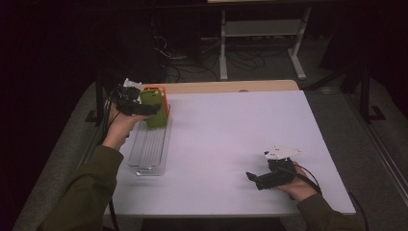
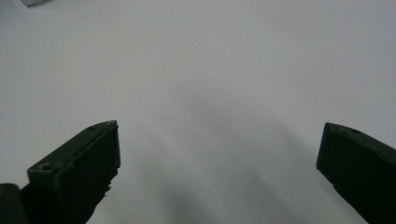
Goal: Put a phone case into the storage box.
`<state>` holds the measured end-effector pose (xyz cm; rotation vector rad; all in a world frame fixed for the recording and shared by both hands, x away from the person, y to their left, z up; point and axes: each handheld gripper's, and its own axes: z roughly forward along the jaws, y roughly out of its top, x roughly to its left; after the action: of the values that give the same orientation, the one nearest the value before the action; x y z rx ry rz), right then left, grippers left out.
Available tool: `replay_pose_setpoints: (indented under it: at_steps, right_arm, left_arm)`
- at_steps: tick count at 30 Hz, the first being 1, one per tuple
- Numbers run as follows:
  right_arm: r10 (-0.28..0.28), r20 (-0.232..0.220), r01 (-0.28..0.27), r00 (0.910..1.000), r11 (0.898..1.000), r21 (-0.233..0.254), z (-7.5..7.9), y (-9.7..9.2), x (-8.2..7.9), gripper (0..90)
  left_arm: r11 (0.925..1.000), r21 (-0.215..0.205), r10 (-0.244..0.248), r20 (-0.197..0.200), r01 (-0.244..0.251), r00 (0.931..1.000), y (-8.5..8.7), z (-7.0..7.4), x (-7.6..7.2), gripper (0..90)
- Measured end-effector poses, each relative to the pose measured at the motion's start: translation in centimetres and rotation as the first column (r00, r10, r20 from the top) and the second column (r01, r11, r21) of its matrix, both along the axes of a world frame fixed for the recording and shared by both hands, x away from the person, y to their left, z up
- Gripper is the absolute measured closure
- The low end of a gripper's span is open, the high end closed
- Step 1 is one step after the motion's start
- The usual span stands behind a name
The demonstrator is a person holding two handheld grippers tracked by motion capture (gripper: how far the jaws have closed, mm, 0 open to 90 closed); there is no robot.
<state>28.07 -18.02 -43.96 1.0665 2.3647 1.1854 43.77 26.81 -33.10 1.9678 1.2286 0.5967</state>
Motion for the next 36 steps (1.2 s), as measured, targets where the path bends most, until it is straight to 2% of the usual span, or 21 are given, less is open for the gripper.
replay_pose_setpoints:
  at_steps: [5, 6, 7, 9, 12, 16, 21, 24, 27, 36]
  right_arm:
    - [0.004, 0.003, -0.004, 1.0, 1.0, -0.008, 0.0, 0.0, 0.0, 0.0]
    - [0.007, 0.004, -0.007, 1.0, 1.0, -0.007, 0.0, 0.0, 0.0, 0.0]
    - [0.008, 0.012, -0.008, 0.9999, 1.0, -0.008, 0.0, -0.1, 0.1, 0.0]
    - [0.005, 0.008, -0.005, 1.0, 1.0, -0.003, 0.1, -0.1, 0.0, 0.0]
    - [0.01, 0.011, -0.01, 0.9999, 1.0, -0.003, 0.1, -0.1, 0.1, 0.0]
    - [0.009, 0.006, -0.009, 0.9999, 1.0, 0.0, 0.1, -0.1, 0.0, 0.0]
    - [0.015, 0.006, -0.015, 0.9999, 1.0, -0.004, 0.3, -0.1, 0.0, 0.0]
    - [0.02, 0.005, -0.02, 0.9998, 1.0, 0.0, 0.3, -0.2, 0.0, 0.0]
    - [0.022, 0.012, -0.022, 0.9997, 1.0, 0.005, 0.5, -0.2, 0.0, 0.0]
    - [0.032, 0.016, -0.033, 0.9994, 0.999, 0.018, 0.7, -0.3, -0.1, 0.0]
  left_arm:
    - [0.9977, -0.021, -0.065, -0.002, 0.065, 0.9979, -0.1, -0.2, -0.9, 0.0]
    - [0.9969, -0.036, -0.07, -0.002, 0.07, 0.9976, -0.2, -0.3, -1.1, 0.0]
    - [0.9959, -0.033, -0.084, 0.0, 0.084, 0.9964, -0.2, -0.3, -1.3, 0.0]
    - [0.9927, -0.056, -0.107, 0.002, 0.107, 0.9942, -0.3, -0.4, -1.7, 0.0]
    - [0.9873, -0.066, -0.144, 0.009, 0.144, 0.9895, -0.6, -0.4, -2.3, 0.0]
    - [0.9753, -0.095, -0.198, 0.025, 0.199, 0.9799, -1.2, -0.4, -3.3, 0.0]
    - [0.9568, -0.114, -0.263, 0.054, 0.268, 0.9633, -1.7, -0.6, -5.1, 0.0]
    - [0.9457, -0.116, -0.298, 0.063, 0.304, 0.9525, -2.0, -1.0, -6.2, 0.0]
    - [0.9311, -0.118, -0.339, 0.07, 0.345, 0.9382, -2.1, -1.3, -7.1, 0.0]
    - [0.9056, -0.136, -0.393, 0.087, 0.402, 0.9155, -2.3, -2.8, -9.5, 0.0]
